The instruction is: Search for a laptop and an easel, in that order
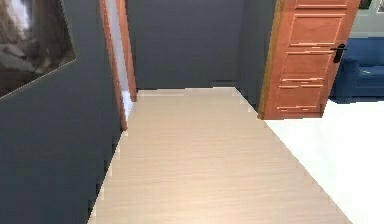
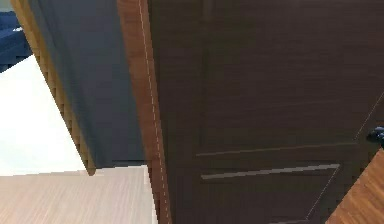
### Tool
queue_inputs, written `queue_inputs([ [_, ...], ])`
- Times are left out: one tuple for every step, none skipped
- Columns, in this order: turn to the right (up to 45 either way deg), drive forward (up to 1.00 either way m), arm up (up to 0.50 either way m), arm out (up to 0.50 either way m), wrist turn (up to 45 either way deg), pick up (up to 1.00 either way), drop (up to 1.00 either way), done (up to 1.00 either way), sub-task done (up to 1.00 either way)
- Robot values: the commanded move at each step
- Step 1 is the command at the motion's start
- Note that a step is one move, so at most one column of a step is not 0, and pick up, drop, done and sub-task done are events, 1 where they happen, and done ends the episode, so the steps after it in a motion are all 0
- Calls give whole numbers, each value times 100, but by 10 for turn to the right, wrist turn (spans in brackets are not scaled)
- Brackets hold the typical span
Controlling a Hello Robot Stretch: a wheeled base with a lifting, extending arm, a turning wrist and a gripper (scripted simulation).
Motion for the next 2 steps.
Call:
queue_inputs([
  [0,15,0,0,0,0,0,0,0],
  [-150,0,0,0,0,0,0,0,0],
])
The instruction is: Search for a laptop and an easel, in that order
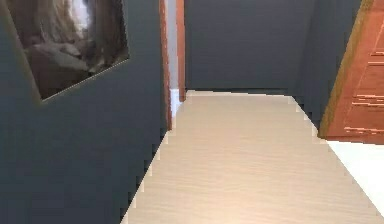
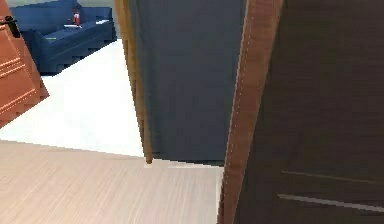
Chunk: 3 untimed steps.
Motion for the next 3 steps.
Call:
queue_inputs([
  [0,25,0,0,0,0,0,0,0],
  [450,0,0,0,0,0,0,0,0],
  [30,0,0,0,0,0,0,0,0],
])
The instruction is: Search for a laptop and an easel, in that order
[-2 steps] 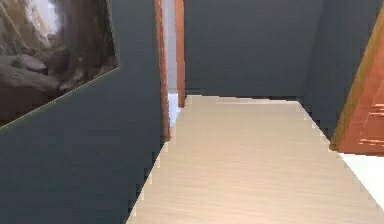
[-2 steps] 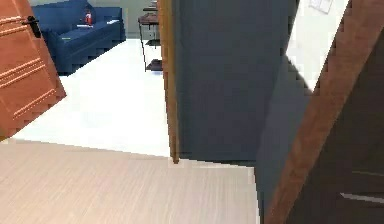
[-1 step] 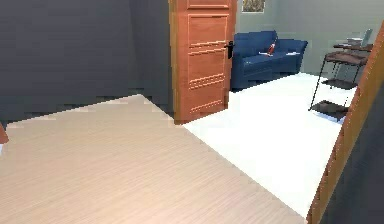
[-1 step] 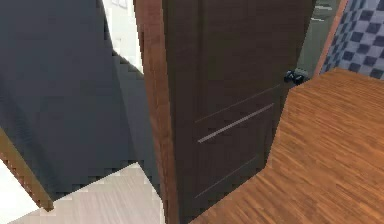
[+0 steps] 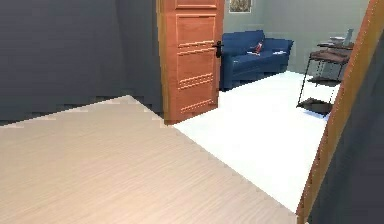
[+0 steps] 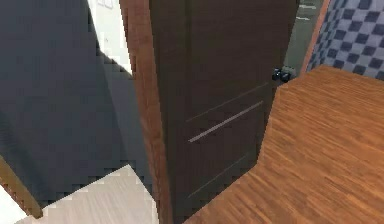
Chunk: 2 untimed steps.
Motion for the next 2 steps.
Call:
queue_inputs([
  [0,100,0,0,0,0,0,0,0],
  [30,0,0,0,0,0,0,0,0],
])
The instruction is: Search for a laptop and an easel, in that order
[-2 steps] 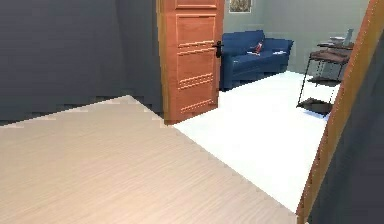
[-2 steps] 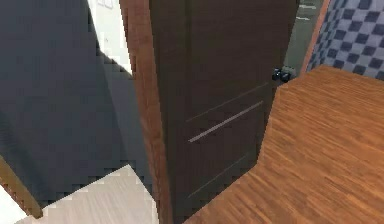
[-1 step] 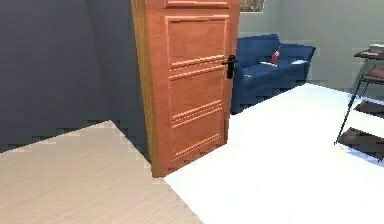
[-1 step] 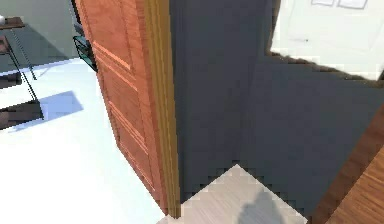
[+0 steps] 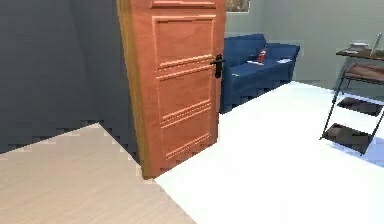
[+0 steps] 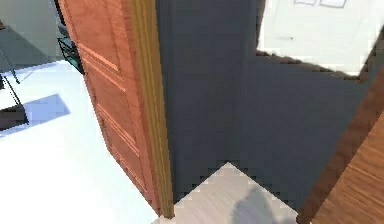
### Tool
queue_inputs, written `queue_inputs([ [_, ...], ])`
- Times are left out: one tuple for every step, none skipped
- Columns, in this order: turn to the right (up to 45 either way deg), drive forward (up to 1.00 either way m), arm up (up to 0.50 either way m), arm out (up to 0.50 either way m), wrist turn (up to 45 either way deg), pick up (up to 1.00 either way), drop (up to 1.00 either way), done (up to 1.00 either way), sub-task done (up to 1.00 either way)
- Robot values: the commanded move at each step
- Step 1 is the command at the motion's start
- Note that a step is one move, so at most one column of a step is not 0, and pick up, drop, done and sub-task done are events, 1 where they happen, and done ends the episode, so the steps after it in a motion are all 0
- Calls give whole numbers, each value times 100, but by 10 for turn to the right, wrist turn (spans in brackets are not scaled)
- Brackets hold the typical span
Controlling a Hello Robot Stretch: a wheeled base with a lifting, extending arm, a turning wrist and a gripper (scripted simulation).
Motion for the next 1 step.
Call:
queue_inputs([
  [0,65,0,0,0,0,0,0,0],
])
